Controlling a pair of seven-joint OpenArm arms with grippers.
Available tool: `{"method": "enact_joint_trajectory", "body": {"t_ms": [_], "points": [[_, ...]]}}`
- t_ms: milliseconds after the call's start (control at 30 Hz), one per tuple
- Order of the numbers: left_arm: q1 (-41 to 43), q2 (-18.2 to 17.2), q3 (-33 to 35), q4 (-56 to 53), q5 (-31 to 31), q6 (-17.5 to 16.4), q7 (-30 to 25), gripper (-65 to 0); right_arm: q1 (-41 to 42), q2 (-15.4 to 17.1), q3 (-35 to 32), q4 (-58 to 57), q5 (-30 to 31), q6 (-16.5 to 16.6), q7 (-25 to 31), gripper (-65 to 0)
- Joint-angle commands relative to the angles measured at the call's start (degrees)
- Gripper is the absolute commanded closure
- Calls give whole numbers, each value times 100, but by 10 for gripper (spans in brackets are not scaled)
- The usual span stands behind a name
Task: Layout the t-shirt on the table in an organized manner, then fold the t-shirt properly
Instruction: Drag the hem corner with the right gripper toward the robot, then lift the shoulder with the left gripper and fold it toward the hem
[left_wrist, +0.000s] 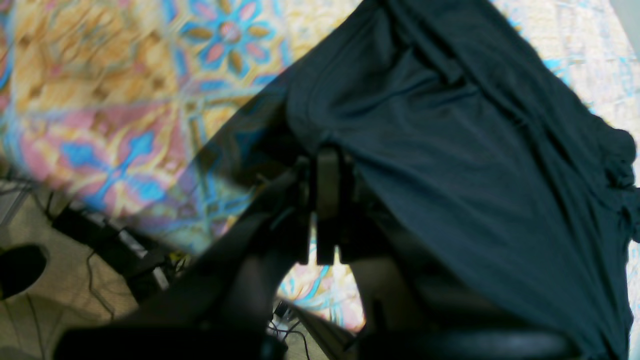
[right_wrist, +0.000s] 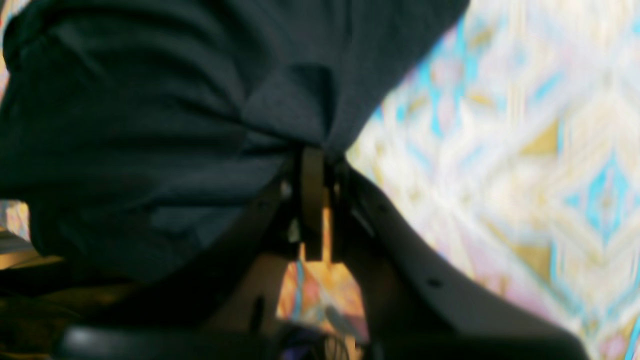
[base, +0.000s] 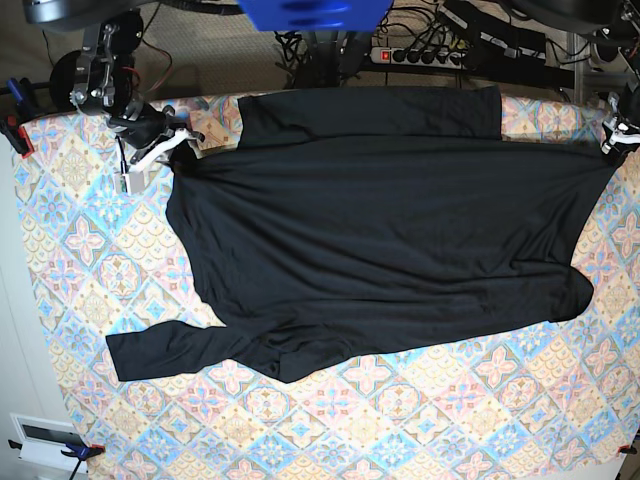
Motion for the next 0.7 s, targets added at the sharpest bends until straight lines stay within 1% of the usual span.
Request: {"method": "enact_joint_trajectory", "body": {"t_ms": [0, 33, 100, 233, 400, 467, 600, 667], "points": [[-36, -133, -118, 74, -117, -29, -106, 0, 82, 70, 47, 144, 82, 43, 156, 0], [-107, -98, -162, 74, -117, -29, -106, 0, 100, 70, 39, 152, 82, 43, 156, 0], [-353, 87, -267, 74, -108, -29, -106, 0, 100, 70, 21, 161, 82, 43, 156, 0], [-722, 149, -355, 74, -108, -29, -80, 0, 108, 70, 30, 126, 82, 43, 156, 0], [-1188, 272, -496, 57, -82, -29, -97, 0, 680, 70, 12, 117, 82, 43, 147, 0], [-1461, 272, -522, -233, -100, -29, -106, 0, 900, 61, 3, 91, 73, 43, 147, 0], [-2041, 237, -540, -998, -82, 15, -106, 0, 1031, 53, 12, -226, 64, 43, -11, 0], [-2243, 140, -540, -1341, -29, 24, -106, 0, 1137, 53, 21, -366, 64, 43, -47, 0]]}}
